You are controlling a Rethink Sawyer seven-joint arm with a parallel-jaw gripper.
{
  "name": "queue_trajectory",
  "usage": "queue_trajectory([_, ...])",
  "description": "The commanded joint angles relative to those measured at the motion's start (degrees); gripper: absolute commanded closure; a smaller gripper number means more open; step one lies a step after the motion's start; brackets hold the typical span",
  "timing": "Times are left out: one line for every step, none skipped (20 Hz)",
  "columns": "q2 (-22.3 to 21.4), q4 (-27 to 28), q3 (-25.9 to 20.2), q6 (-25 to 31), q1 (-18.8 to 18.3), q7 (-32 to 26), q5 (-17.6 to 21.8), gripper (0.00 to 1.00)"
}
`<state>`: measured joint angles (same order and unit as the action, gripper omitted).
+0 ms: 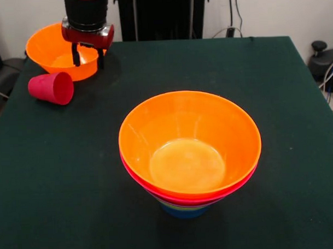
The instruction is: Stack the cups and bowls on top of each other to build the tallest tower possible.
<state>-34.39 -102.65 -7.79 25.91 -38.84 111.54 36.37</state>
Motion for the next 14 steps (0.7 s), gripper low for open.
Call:
queue_trajectory([8.48,-1.07,4.77,-8.97,0.23,6.4,5.45,0.0])
queue_trajectory([8.88,-1.24,5.25,-9.83,0.17,6.28,5.42,0.0])
queue_trajectory([9.12,-1.28,5.51,-10.12,0.12,6.1,5.22,0.0])
queue_trajectory([9.44,-1.37,5.89,-10.27,0.0,5.7,4.81,0.0])
queue_trajectory([9.53,-1.54,6.2,-10.5,0.07,5.46,4.4,0.0])
queue_trajectory([9.52,-1.94,6.7,-10.76,0.18,5.4,3.99,0.0])
queue_trajectory([9.55,-2.11,7.0,-11.05,0.32,5.38,3.71,0.0])
queue_trajectory([9.74,-2.31,7.33,-11.34,0.57,5.5,3.1,0.0])
queue_trajectory([10.06,-2.26,7.64,-11.81,0.85,5.56,2.71,0.0])
queue_trajectory([10.62,-2.23,7.93,-12.55,1.34,6.23,2.4,0.0])
queue_trajectory([10.95,-2.15,8.11,-12.89,1.62,6.34,2.04,0.0])
queue_trajectory([11.1,-2.17,8.09,-13.07,1.84,6.46,1.56,0.0])
queue_trajectory([11.06,-2.32,8.12,-13.08,1.99,6.41,1.23,0.0])
queue_trajectory([10.25,-2.9,7.88,-12.55,2.04,6.15,0.65,0.0])
